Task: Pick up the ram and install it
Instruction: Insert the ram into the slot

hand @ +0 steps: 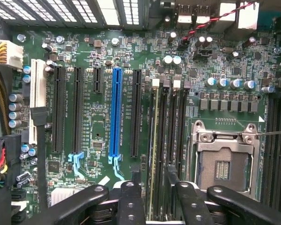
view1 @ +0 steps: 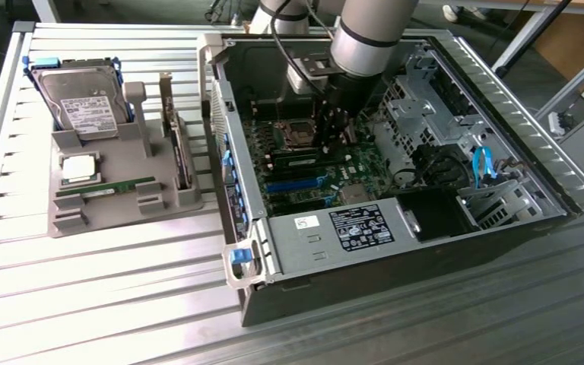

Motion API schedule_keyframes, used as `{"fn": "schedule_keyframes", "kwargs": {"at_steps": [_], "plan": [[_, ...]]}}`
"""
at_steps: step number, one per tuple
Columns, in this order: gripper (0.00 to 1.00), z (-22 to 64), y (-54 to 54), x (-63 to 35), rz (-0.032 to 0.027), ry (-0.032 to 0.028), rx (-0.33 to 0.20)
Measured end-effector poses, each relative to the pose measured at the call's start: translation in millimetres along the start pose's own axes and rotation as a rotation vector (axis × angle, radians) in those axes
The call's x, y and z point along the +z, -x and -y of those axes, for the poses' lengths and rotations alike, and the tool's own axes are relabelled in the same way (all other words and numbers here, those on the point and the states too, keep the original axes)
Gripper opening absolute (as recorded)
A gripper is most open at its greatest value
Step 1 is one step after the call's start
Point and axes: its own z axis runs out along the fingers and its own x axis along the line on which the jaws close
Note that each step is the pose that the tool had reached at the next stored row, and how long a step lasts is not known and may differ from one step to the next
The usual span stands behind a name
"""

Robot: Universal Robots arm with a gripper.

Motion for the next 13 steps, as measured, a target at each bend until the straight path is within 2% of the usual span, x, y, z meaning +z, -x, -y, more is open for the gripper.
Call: {"fn": "schedule_keyframes", "kwargs": {"at_steps": [5, 6, 7, 8, 10, 12, 13], "plan": [[0.32, -0.1, 2.8, -17.8, -0.0089, 0.0004, 0.0], [0.3, 0.1, 6.7, -19.6, -0.0131, 0.0008, 0.0], [0.17, 0.1, 7.0, -20.1, -0.0133, 0.0007, 0.0], [0.09, 0.0, 7.1, -21.5, -0.0139, 0.0008, 0.0], [0.09, 0.1, 7.1, -23.0, -0.0171, 0.001, 0.0], [0.09, 1.3, 7.0, -23.4, -0.017, 0.0008, 0.0], [0.09, 5.2, 6.8, -23.6, -0.0171, 0.0017, 0.0]]}}
